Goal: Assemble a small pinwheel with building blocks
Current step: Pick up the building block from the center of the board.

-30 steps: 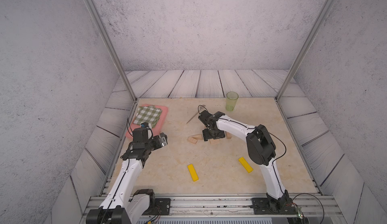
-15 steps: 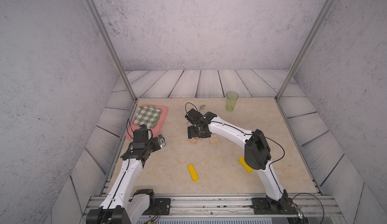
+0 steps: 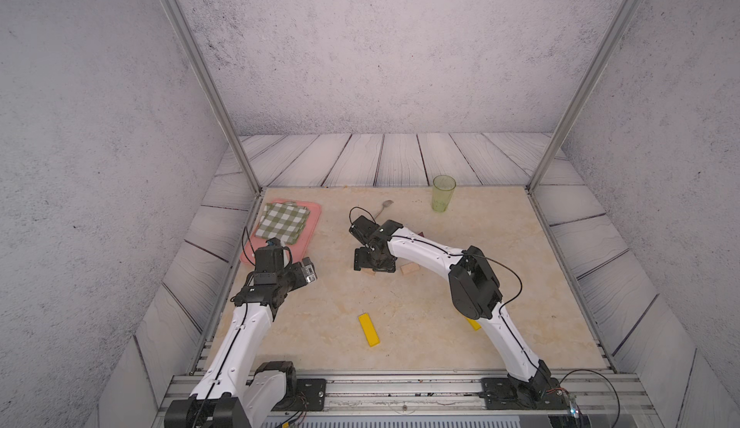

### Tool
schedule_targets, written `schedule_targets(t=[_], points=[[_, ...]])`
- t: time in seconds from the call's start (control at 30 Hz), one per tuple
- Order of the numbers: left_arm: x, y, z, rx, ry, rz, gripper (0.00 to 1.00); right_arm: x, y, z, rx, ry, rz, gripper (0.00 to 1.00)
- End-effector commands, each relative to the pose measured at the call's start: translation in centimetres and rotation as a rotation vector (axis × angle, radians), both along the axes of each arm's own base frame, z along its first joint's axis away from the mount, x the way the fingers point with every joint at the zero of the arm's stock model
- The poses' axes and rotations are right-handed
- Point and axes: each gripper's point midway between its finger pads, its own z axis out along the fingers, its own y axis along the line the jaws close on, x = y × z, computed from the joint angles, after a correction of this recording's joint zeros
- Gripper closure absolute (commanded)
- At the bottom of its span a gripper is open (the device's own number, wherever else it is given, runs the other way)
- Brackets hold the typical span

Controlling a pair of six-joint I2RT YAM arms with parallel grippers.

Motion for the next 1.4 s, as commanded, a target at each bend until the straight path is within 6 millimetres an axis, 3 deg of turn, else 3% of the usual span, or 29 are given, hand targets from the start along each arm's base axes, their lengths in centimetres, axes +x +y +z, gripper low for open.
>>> schedule_targets(t=[0.0, 0.4, 0.87, 1.23, 1.37], points=[[0.0, 0.2, 0.5, 0.004, -0.002, 0.010, 0.02, -0.2, 0.4, -2.2, -0.031, 0.039, -0.021, 0.14], [-0.2, 0.1, 0.5, 0.002, 0.004, 0.004, 0.02, 0.3, -0.3, -3.8, -0.109, 0.056, -0.043, 0.13], [-0.2, -0.1, 0.3, -0.001, 0.011, 0.000, 0.01, 0.5, 0.8, -5.9, -0.114, 0.092, -0.037, 0.17], [-0.2, -0.3, 0.1, -0.009, 0.015, -0.006, 0.02, 0.1, 0.1, -6.2, -0.170, 0.101, 0.074, 0.33], [-0.1, -0.3, 0.2, -0.009, 0.014, -0.007, 0.02, -0.7, -1.2, -6.4, -0.219, 0.110, 0.133, 0.37]])
